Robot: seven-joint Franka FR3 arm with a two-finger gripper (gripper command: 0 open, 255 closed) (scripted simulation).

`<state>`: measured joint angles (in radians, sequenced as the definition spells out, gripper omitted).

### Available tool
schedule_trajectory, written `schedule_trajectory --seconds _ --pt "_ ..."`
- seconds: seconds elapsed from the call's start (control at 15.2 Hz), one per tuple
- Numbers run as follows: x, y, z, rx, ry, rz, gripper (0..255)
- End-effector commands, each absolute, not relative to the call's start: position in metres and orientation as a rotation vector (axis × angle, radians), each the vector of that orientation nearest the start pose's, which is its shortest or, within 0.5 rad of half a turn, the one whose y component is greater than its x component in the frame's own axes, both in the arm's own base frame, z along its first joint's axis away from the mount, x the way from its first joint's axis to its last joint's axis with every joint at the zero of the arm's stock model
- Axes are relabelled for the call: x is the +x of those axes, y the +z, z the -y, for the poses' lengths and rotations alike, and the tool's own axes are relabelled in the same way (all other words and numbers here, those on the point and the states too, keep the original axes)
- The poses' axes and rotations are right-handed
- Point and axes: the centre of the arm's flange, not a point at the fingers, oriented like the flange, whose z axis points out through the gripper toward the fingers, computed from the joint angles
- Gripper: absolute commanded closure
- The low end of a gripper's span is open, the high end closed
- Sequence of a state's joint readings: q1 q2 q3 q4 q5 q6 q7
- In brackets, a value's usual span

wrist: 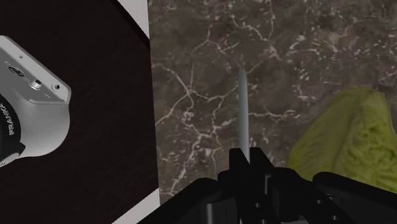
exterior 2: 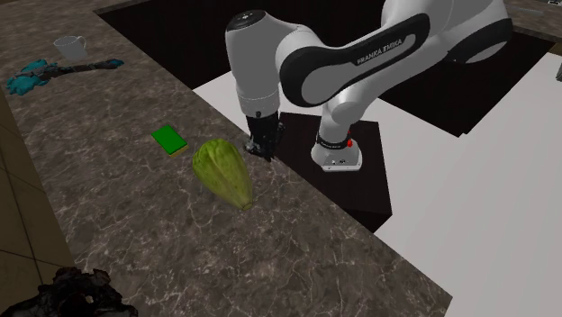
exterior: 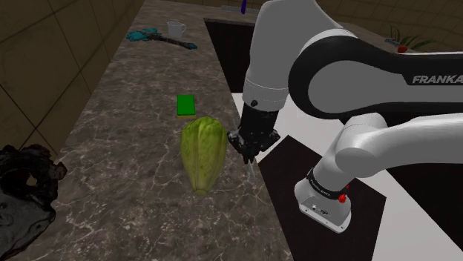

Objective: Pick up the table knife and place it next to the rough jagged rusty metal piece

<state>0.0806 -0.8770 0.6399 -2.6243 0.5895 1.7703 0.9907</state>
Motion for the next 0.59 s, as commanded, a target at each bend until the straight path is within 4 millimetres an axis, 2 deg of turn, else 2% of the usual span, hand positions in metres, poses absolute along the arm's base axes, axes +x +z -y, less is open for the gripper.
schedule_trajectory --seconds 0.0,0.53 --pt "0.215 0.460 -0.258 -2.952 0.157 -0.949 255" --pt "0.215 0.502 -0.258 -2.952 0.157 -0.949 255"
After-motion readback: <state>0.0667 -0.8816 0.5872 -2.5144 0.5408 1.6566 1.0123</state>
